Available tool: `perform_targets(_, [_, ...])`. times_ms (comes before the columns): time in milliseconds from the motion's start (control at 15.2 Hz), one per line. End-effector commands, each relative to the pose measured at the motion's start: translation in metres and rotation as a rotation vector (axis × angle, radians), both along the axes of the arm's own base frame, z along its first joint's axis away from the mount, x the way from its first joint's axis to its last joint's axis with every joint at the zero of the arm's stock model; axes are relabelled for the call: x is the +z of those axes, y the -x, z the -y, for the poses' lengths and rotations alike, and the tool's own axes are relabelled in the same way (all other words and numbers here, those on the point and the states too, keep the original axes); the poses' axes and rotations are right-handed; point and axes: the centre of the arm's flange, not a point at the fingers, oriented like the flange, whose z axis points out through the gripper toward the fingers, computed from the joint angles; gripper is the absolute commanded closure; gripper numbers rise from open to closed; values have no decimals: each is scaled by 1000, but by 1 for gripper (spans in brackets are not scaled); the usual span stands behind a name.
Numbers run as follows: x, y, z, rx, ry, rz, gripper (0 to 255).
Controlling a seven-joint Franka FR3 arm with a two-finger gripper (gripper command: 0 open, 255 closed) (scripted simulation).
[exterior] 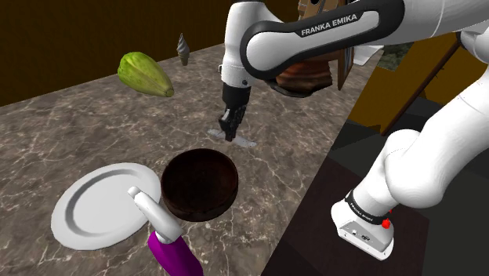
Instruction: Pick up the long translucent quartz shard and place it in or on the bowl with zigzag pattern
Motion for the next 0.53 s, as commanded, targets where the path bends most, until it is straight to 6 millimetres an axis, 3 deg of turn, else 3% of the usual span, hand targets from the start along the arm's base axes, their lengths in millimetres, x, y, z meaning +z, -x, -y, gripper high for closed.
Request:
perform_targets(0, [0,0,0,0,0,0,255])
perform_targets(396, [0,0,0,0,0,0,255])
perform_targets(462, [0,0,0,0,0,0,0])
